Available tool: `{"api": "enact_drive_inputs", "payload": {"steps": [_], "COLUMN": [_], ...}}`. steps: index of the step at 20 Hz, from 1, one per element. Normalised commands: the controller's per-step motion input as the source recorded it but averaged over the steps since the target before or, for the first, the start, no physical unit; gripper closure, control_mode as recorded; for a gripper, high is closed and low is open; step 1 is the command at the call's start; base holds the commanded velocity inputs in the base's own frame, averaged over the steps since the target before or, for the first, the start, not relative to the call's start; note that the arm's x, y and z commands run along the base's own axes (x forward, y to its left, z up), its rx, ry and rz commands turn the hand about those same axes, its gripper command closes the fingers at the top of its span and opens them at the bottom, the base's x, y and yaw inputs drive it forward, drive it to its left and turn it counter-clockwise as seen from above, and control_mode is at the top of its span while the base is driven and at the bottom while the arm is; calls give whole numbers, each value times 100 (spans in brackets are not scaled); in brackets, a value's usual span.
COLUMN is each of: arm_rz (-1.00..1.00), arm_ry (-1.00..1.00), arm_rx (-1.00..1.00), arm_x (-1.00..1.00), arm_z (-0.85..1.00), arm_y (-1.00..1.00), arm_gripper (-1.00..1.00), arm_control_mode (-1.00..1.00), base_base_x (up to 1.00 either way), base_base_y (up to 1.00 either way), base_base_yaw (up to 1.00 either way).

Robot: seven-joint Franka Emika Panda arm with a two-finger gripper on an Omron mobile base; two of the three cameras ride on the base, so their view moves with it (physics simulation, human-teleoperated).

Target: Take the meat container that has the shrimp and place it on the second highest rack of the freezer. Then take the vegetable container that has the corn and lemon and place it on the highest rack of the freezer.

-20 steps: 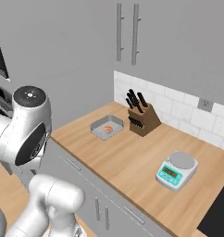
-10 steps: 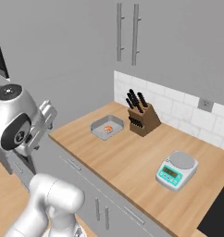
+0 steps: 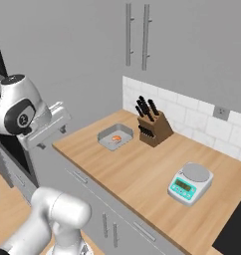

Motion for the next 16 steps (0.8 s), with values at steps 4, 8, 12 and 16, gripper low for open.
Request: {"api": "enact_drive_inputs", "payload": {"steps": [4,8,12,16], "arm_rz": [-2,3,5,1], "arm_ry": [0,0,0,0], "arm_rx": [0,-3,-1,0], "arm_x": [17,44,42,33], "arm_z": [-19,-30,-33,-30], "arm_y": [-19,-47,-35,-19], "arm_gripper": [-100,-100,-100,-100], "arm_control_mode": [-100,-100,-100,-100], "base_base_x": [0,0,0,0], "base_base_y": [0,0,0,0], "base_base_yaw": [0,0,0,0]}}
